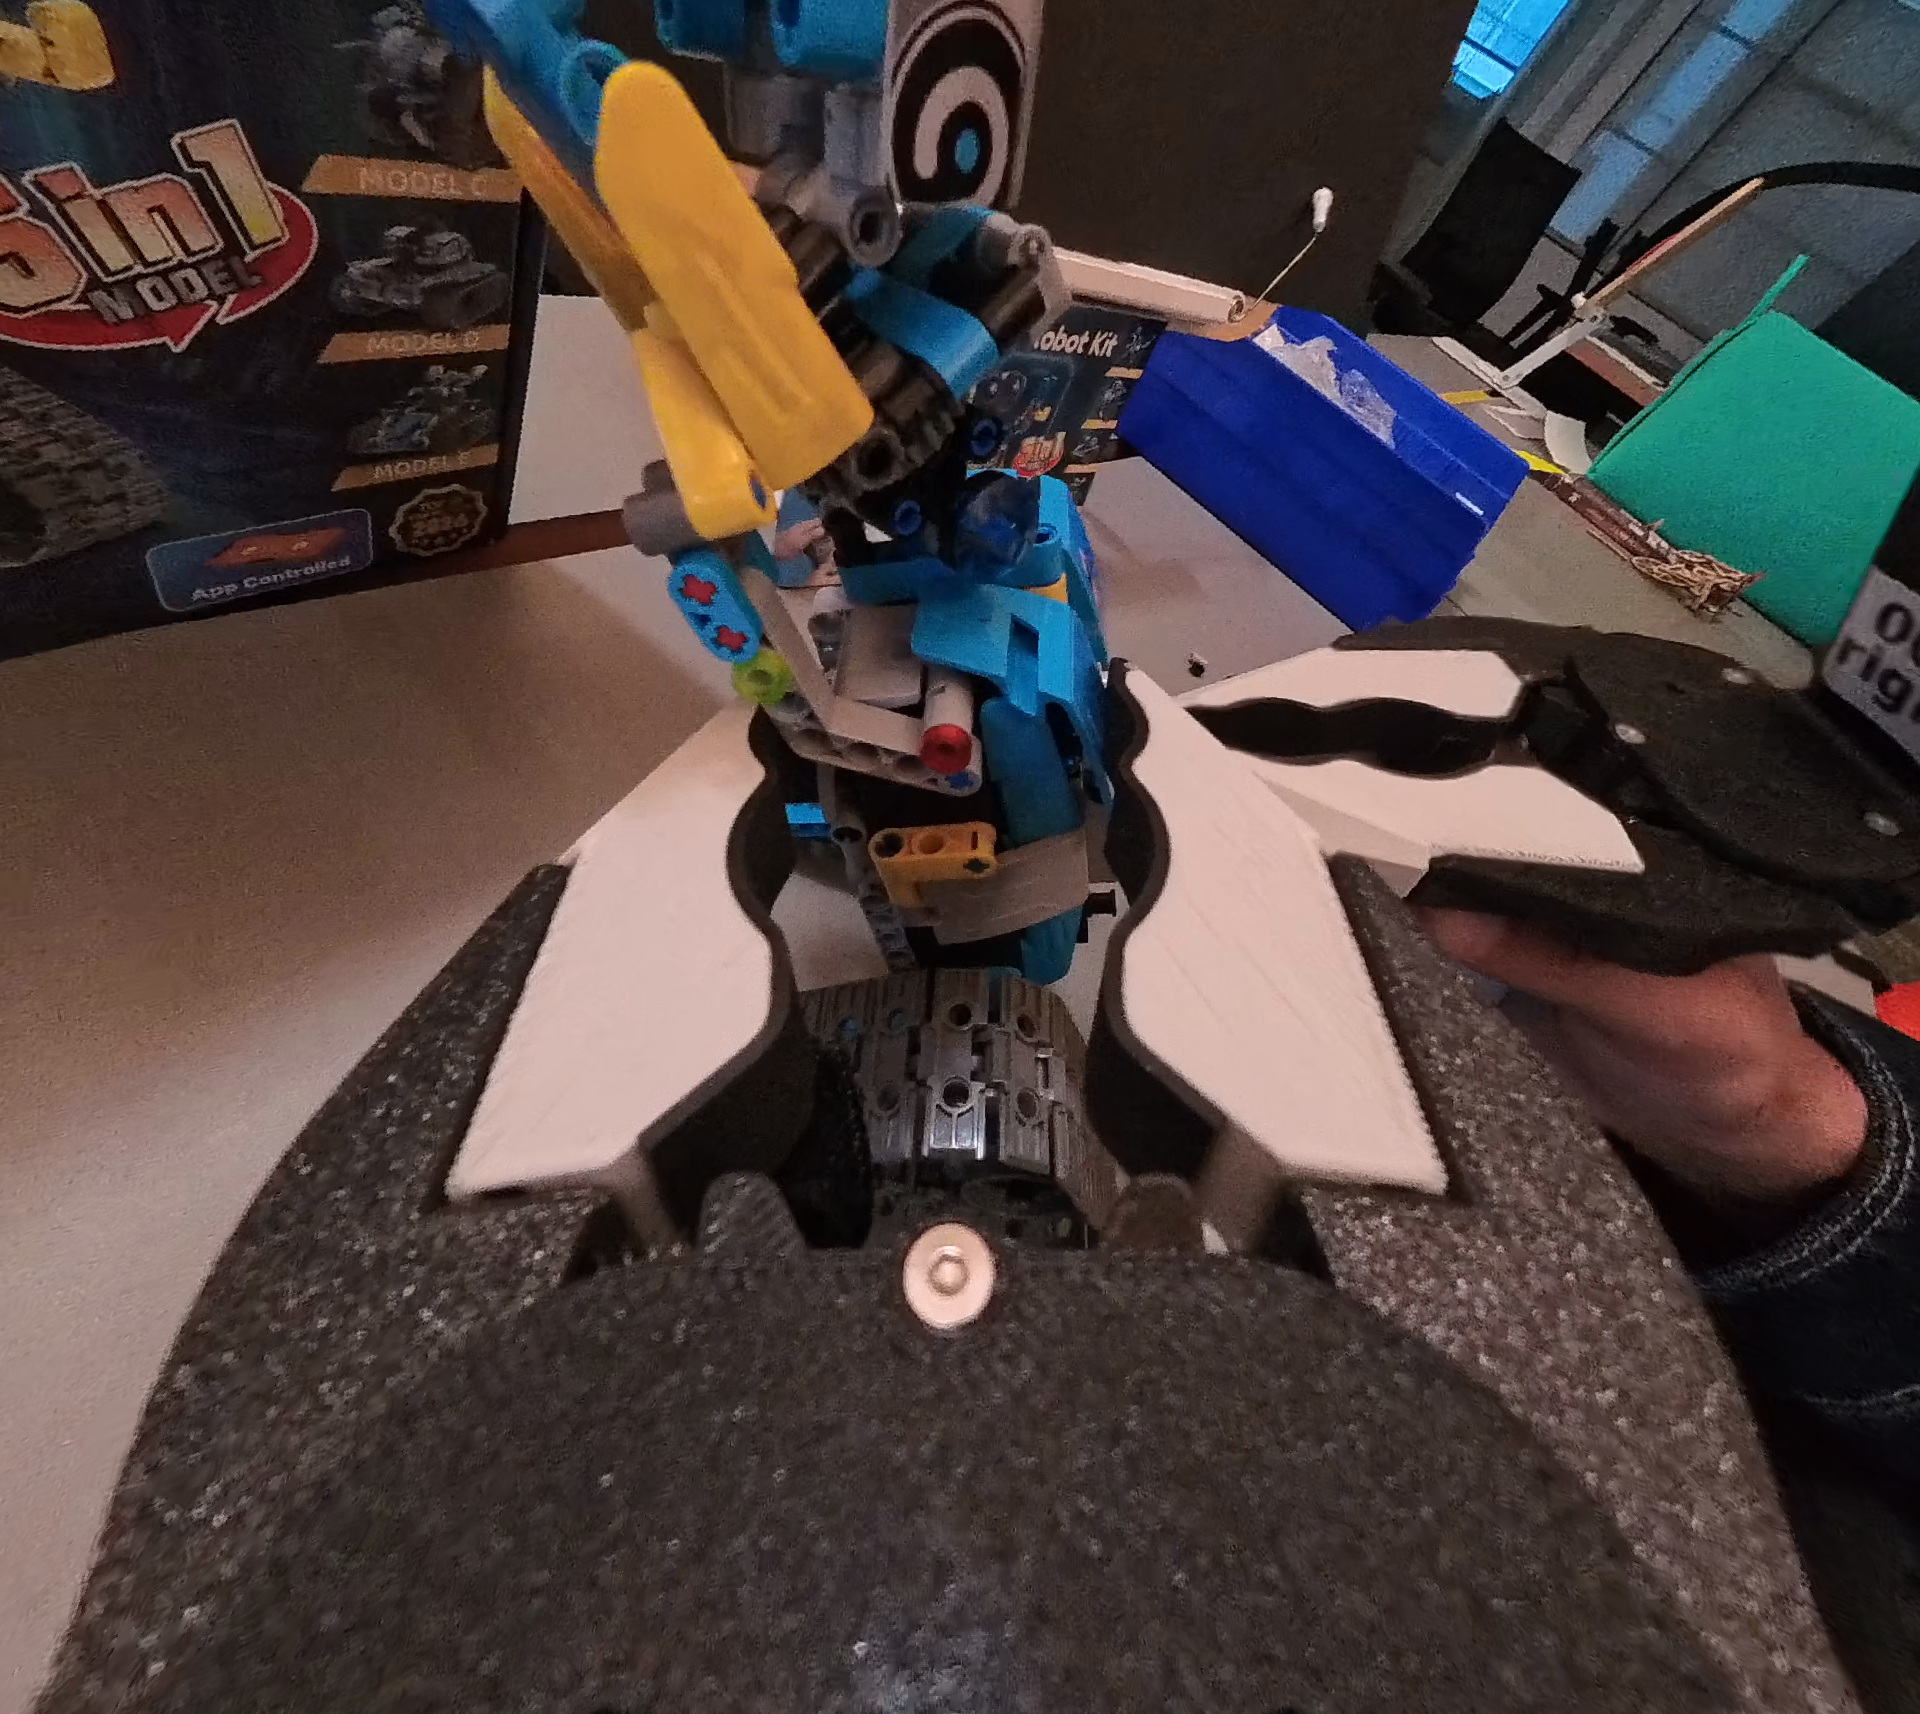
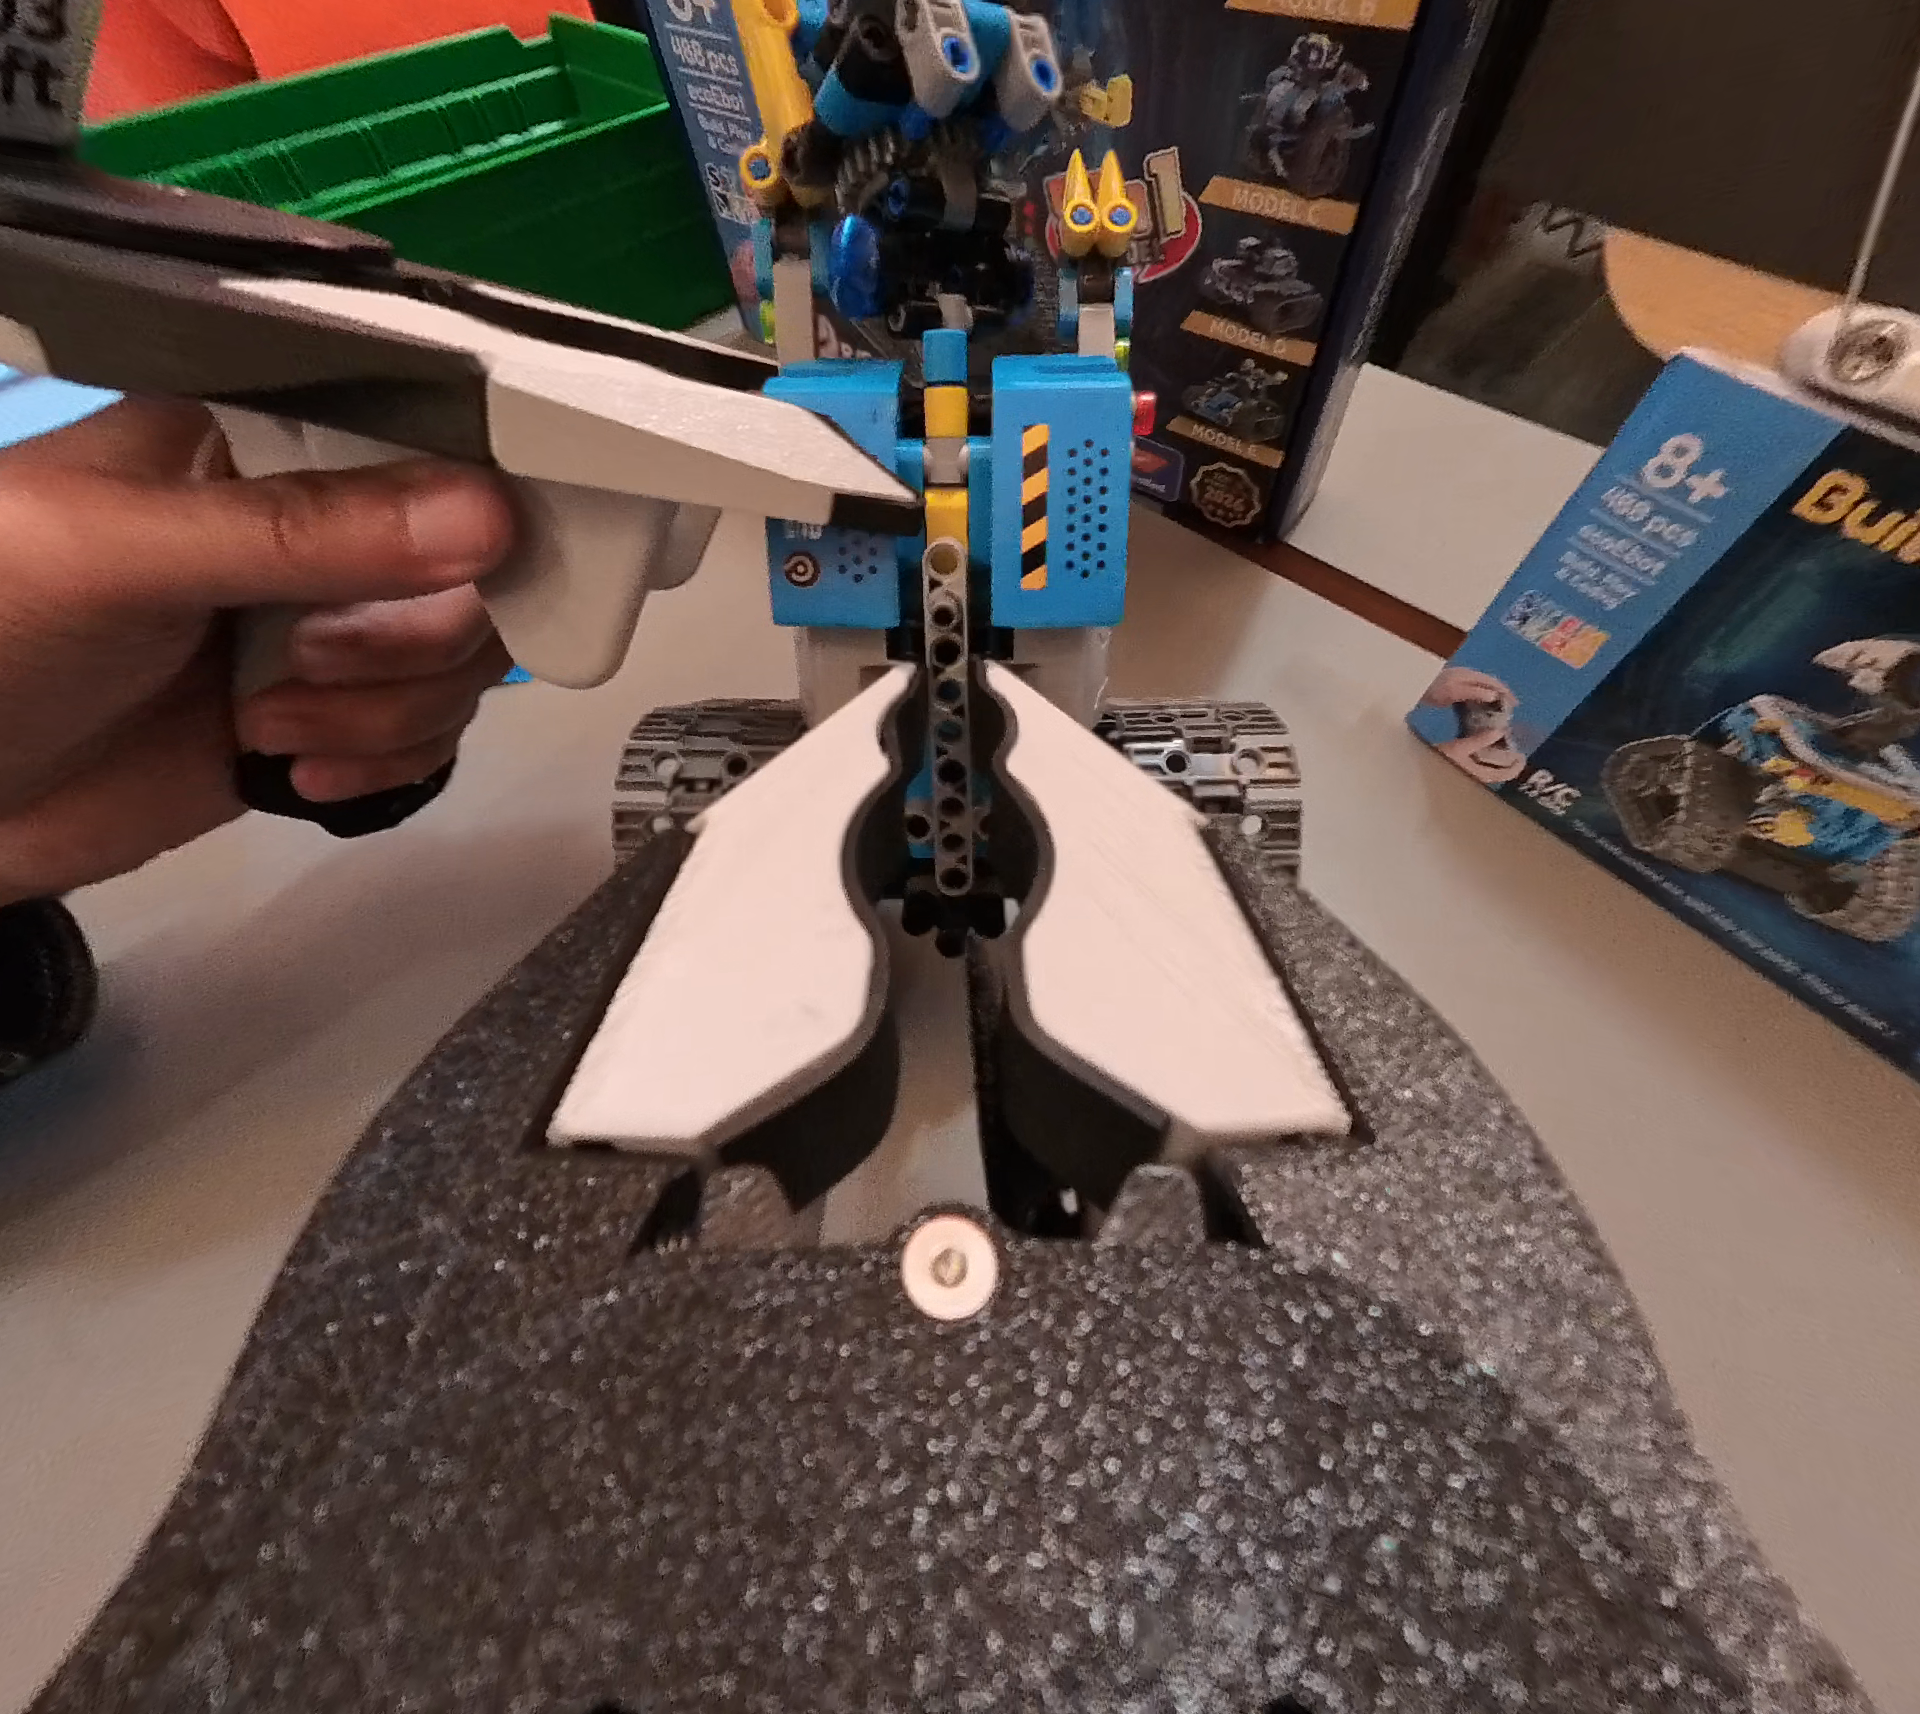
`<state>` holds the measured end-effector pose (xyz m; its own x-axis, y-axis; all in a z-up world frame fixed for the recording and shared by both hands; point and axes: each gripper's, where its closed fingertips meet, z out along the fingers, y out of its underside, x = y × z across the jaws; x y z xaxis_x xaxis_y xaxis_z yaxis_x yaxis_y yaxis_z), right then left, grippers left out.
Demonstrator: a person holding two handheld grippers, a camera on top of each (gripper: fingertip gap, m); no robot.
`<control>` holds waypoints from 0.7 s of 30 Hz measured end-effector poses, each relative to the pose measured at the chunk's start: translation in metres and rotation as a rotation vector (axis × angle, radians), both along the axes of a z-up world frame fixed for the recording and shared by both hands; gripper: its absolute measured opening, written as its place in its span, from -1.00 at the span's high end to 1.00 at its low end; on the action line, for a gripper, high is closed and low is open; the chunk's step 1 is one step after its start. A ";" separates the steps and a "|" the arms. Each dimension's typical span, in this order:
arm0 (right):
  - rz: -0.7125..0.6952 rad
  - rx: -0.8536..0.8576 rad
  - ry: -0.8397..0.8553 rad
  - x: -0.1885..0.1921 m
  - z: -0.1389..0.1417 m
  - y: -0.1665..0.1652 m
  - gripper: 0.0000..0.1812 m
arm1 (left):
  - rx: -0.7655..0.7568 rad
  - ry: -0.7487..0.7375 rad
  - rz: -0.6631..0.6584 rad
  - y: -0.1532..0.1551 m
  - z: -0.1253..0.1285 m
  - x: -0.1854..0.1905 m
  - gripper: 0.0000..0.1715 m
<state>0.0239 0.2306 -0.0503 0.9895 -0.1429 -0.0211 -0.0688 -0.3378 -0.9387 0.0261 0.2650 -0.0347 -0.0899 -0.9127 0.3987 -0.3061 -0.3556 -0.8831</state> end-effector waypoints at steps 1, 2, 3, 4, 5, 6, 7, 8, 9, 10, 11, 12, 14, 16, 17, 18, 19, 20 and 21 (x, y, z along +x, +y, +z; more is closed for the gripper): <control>-0.002 0.002 -0.037 0.000 0.004 -0.002 0.93 | -0.002 -0.003 0.004 0.000 0.000 0.000 0.32; 0.003 0.017 -0.070 -0.002 0.010 -0.003 0.87 | -0.005 -0.005 0.006 0.000 0.000 0.000 0.32; 0.001 0.033 -0.095 -0.002 0.016 -0.004 0.82 | -0.009 -0.004 0.010 0.001 0.000 0.000 0.32; -0.008 0.040 -0.113 -0.001 0.021 -0.005 0.82 | -0.011 -0.004 0.011 0.001 0.000 0.000 0.32; 0.008 0.036 -0.116 -0.003 0.022 -0.004 0.82 | -0.010 -0.005 0.011 0.000 0.000 0.000 0.32; 0.011 0.022 -0.114 -0.003 0.020 -0.003 0.82 | -0.012 -0.006 0.011 0.000 0.000 0.000 0.32; 0.008 0.018 -0.112 -0.002 0.019 -0.001 0.82 | -0.017 -0.007 0.009 0.000 0.000 0.000 0.32; 0.006 0.021 -0.109 -0.002 0.018 0.000 0.83 | -0.021 -0.009 0.005 0.000 0.000 0.000 0.32; -0.002 0.025 -0.104 0.000 0.018 0.000 0.87 | -0.024 -0.010 0.002 0.000 0.000 0.000 0.32; -0.008 0.031 -0.099 0.002 0.019 0.000 0.92 | -0.027 -0.011 0.000 0.000 0.000 0.000 0.32; 0.002 0.027 -0.089 0.001 0.018 0.001 0.95 | -0.028 -0.012 -0.001 -0.001 0.000 0.000 0.32; 0.007 0.013 -0.085 0.001 0.016 0.002 0.95 | -0.028 -0.014 -0.002 -0.001 0.000 0.000 0.32; 0.005 0.013 -0.088 0.001 0.016 0.002 0.94 | -0.035 -0.017 -0.004 0.000 0.000 0.000 0.32; 0.012 0.001 -0.090 0.000 0.014 0.002 0.95 | -0.045 -0.020 -0.006 0.000 0.000 0.000 0.32; 0.013 0.007 -0.086 0.000 0.014 0.003 0.97 | -0.045 -0.020 -0.006 0.000 0.000 0.000 0.32; 0.013 0.007 -0.083 0.000 0.014 0.003 0.97 | -0.045 -0.019 -0.004 0.000 0.000 0.000 0.32; 0.017 0.003 -0.079 0.000 0.014 0.003 0.97 | -0.047 -0.019 -0.003 0.001 0.000 0.000 0.32; 0.026 -0.006 -0.073 0.000 0.014 0.003 0.98 | -0.048 -0.018 -0.003 0.001 -0.001 -0.001 0.32; 0.030 -0.010 -0.091 0.000 0.014 0.003 1.00 | -0.040 -0.015 0.003 0.001 -0.001 -0.001 0.32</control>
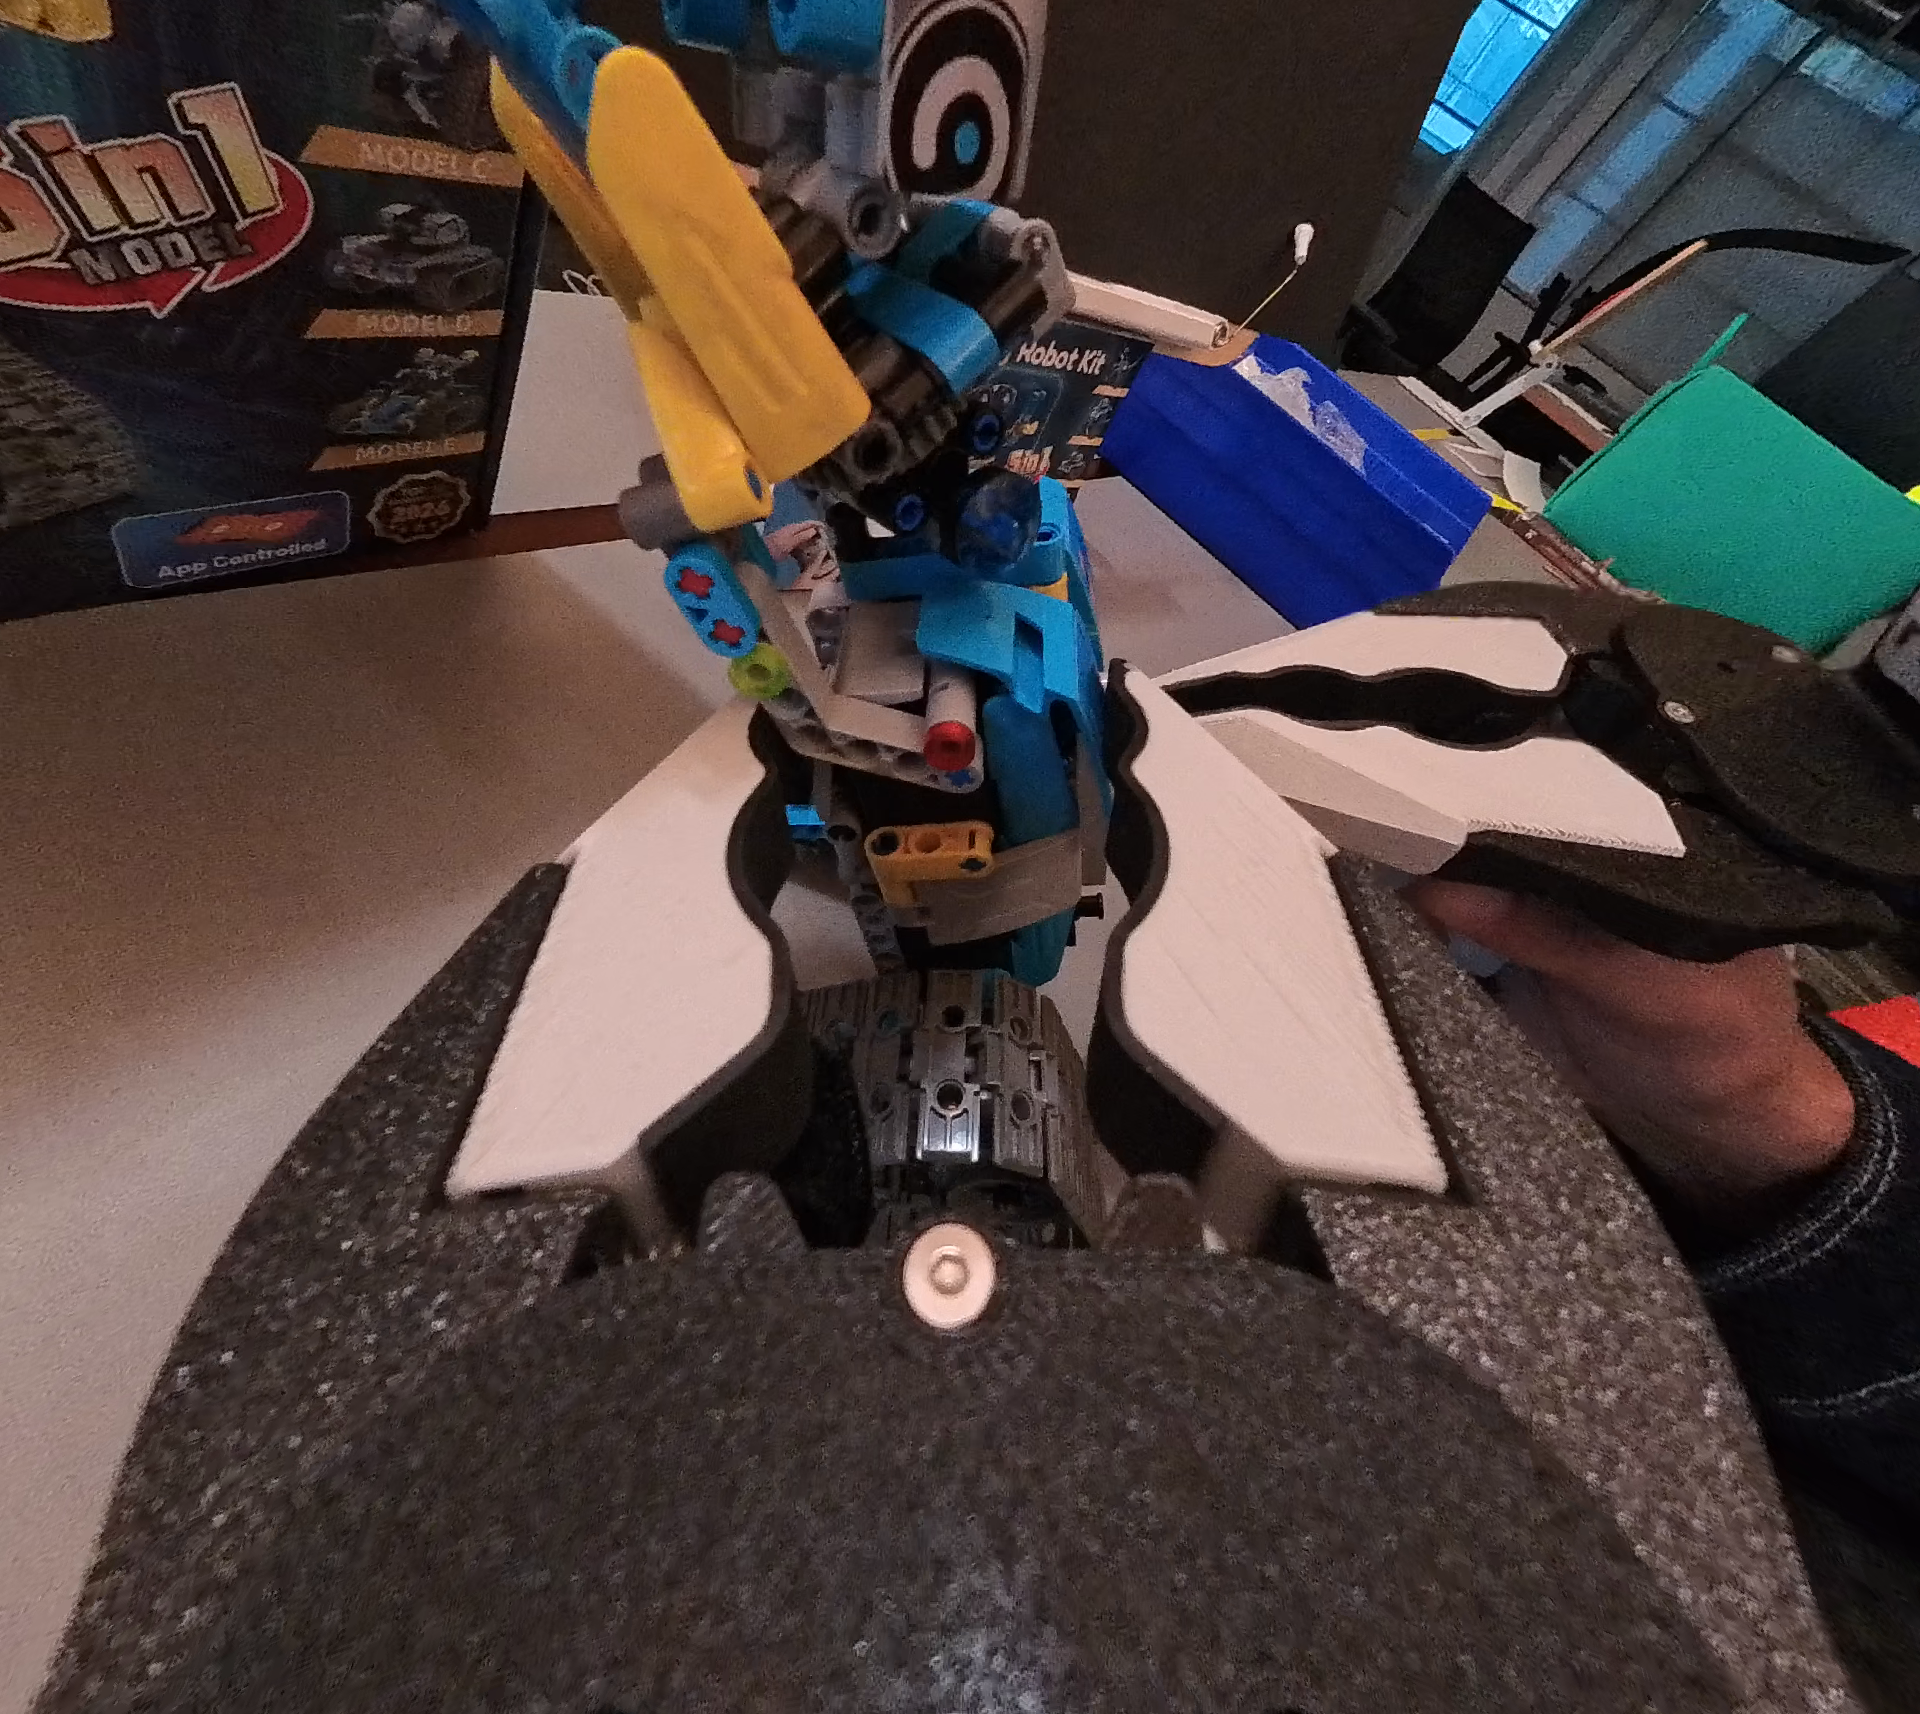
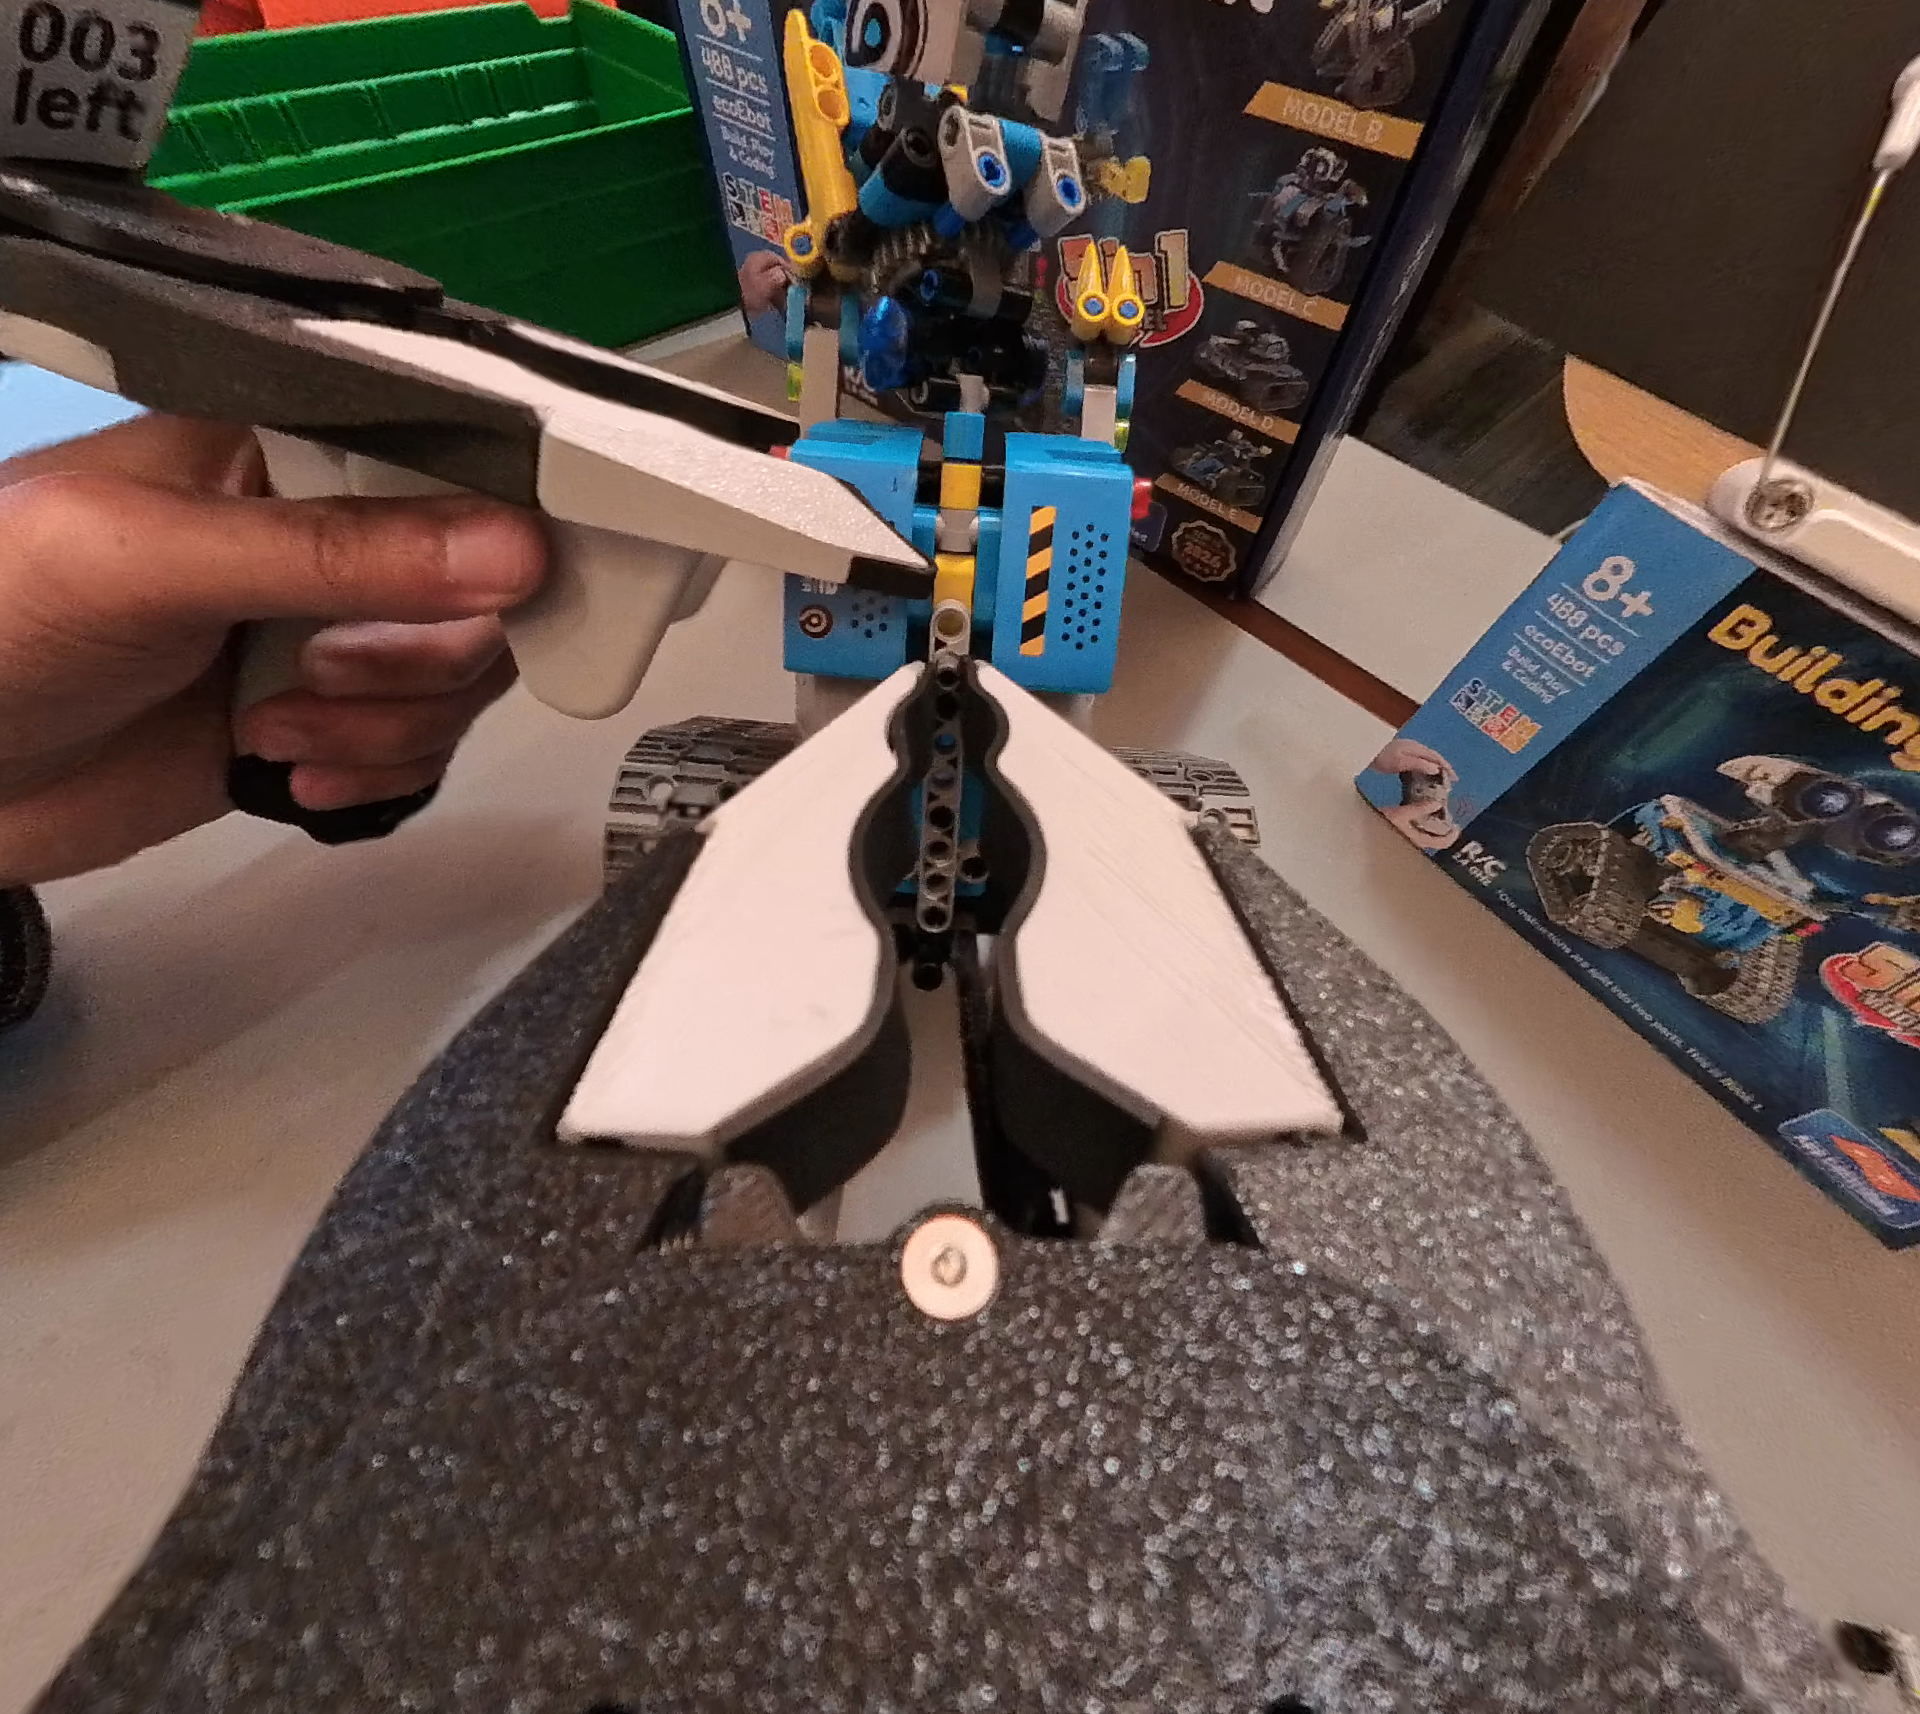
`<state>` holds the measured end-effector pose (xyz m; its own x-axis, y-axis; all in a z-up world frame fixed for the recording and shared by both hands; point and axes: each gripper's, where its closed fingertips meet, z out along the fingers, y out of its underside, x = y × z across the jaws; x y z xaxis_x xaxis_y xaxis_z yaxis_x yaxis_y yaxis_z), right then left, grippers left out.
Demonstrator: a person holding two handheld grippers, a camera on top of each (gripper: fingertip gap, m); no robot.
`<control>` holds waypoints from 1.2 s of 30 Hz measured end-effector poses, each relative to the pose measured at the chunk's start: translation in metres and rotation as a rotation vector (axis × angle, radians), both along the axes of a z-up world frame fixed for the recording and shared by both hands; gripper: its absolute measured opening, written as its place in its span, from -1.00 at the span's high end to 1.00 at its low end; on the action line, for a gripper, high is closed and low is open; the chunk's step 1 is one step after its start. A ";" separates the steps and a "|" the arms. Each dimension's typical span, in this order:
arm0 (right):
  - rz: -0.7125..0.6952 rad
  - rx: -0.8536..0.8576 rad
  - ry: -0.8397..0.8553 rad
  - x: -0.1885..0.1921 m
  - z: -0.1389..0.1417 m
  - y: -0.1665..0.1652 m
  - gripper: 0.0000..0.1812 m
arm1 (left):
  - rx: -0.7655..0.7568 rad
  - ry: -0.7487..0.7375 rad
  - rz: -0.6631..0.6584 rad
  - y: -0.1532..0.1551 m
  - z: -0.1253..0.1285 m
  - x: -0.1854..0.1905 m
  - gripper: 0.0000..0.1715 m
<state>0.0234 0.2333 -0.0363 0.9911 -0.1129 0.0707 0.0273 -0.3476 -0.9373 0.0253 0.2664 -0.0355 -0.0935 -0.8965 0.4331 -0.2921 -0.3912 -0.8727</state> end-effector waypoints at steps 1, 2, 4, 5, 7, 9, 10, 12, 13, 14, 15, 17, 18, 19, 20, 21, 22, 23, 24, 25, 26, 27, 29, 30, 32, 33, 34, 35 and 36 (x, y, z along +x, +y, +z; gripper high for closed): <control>-0.005 0.004 -0.037 0.001 0.000 0.000 1.00 | 0.020 0.003 0.010 0.001 0.000 0.000 0.32; -0.013 0.009 -0.068 0.001 0.000 0.000 1.00 | 0.033 0.006 0.014 0.001 0.000 0.000 0.32; -0.010 0.013 -0.073 -0.001 0.000 -0.002 1.00 | 0.025 0.022 0.004 0.001 0.000 -0.001 0.32; -0.007 0.015 -0.065 -0.001 0.000 -0.003 1.00 | 0.024 0.025 -0.001 0.000 0.000 -0.002 0.32; -0.004 0.027 -0.030 -0.002 0.000 -0.005 1.00 | 0.019 0.031 -0.017 -0.002 -0.001 -0.002 0.33; -0.002 0.028 -0.013 -0.003 0.000 -0.007 1.00 | 0.005 0.032 -0.023 -0.003 -0.001 -0.002 0.33; -0.007 0.027 -0.014 -0.003 0.000 -0.007 1.00 | 0.007 0.033 -0.014 -0.004 0.000 -0.002 0.33; -0.012 0.014 0.012 -0.003 0.000 -0.007 0.99 | 0.018 0.028 -0.010 -0.006 0.000 -0.002 0.32; -0.009 0.013 0.038 -0.003 0.000 -0.007 0.98 | 0.012 0.026 -0.011 -0.006 0.000 -0.002 0.32; -0.012 0.012 0.057 -0.003 -0.001 -0.007 0.97 | 0.014 0.020 -0.008 -0.006 0.000 -0.002 0.32; -0.022 -0.002 0.061 -0.001 -0.004 -0.008 0.89 | 0.012 0.015 -0.005 -0.006 0.000 -0.002 0.32; -0.021 -0.034 0.069 -0.003 -0.012 -0.008 0.80 | -0.007 0.015 -0.011 -0.006 0.000 -0.002 0.32; -0.021 -0.028 0.073 -0.004 -0.013 -0.007 0.85 | -0.008 0.013 -0.016 -0.006 0.000 -0.002 0.32; -0.032 -0.021 0.065 -0.002 -0.014 -0.005 0.89 | -0.011 0.011 -0.018 -0.007 0.000 -0.002 0.32; -0.033 -0.010 0.055 -0.002 -0.013 -0.004 0.90 | -0.014 0.010 -0.018 -0.006 0.000 -0.002 0.32; -0.033 -0.005 0.051 -0.002 -0.013 -0.002 0.91 | -0.019 0.010 -0.018 -0.005 -0.001 -0.002 0.31; -0.033 0.001 0.045 -0.002 -0.012 0.000 0.94 | -0.027 0.009 -0.018 -0.003 -0.001 -0.002 0.31; -0.026 0.001 0.025 -0.002 -0.012 0.001 0.94 | -0.030 0.010 -0.014 -0.002 -0.001 -0.002 0.32; -0.020 -0.004 -0.005 -0.002 -0.012 0.001 0.95 | -0.016 0.009 -0.004 -0.001 -0.001 -0.002 0.32; -0.026 -0.002 -0.032 -0.002 -0.012 0.000 0.95 | 0.013 0.009 0.007 0.000 -0.002 -0.002 0.32; -0.033 0.010 -0.034 -0.002 -0.012 -0.001 0.95 | 0.043 0.011 0.011 0.000 -0.001 -0.002 0.31; -0.031 0.027 0.001 -0.003 -0.012 -0.002 0.95 | 0.057 0.011 0.004 -0.001 -0.001 -0.002 0.32; -0.018 0.066 0.100 -0.004 -0.010 -0.006 0.95 | 0.036 0.013 -0.018 -0.003 -0.002 -0.004 0.32; -0.020 0.074 0.109 -0.004 -0.009 -0.008 0.96 | 0.038 0.016 -0.026 -0.005 -0.002 -0.004 0.32; -0.022 0.065 0.093 -0.005 -0.009 -0.011 0.96 | 0.068 0.017 -0.029 -0.008 0.000 -0.005 0.30; -0.024 0.076 0.104 -0.006 -0.009 -0.013 0.96 | 0.085 0.017 -0.029 -0.009 0.000 -0.005 0.33; -0.019 0.082 0.118 -0.006 -0.009 -0.014 0.96 | 0.094 0.019 -0.032 -0.010 0.000 -0.005 0.31; -0.013 0.075 0.137 -0.007 -0.009 -0.014 0.96 | 0.092 0.017 -0.030 -0.010 0.000 -0.005 0.31; -0.004 0.061 0.152 -0.007 -0.010 -0.014 0.95 | 0.085 0.015 -0.025 -0.011 0.000 -0.005 0.33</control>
<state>0.0169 0.2194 -0.0459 0.9894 -0.1166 -0.0871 -0.1177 -0.2893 -0.9500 0.0202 0.2556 -0.0350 -0.1105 -0.9275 0.3571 -0.3143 -0.3083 -0.8979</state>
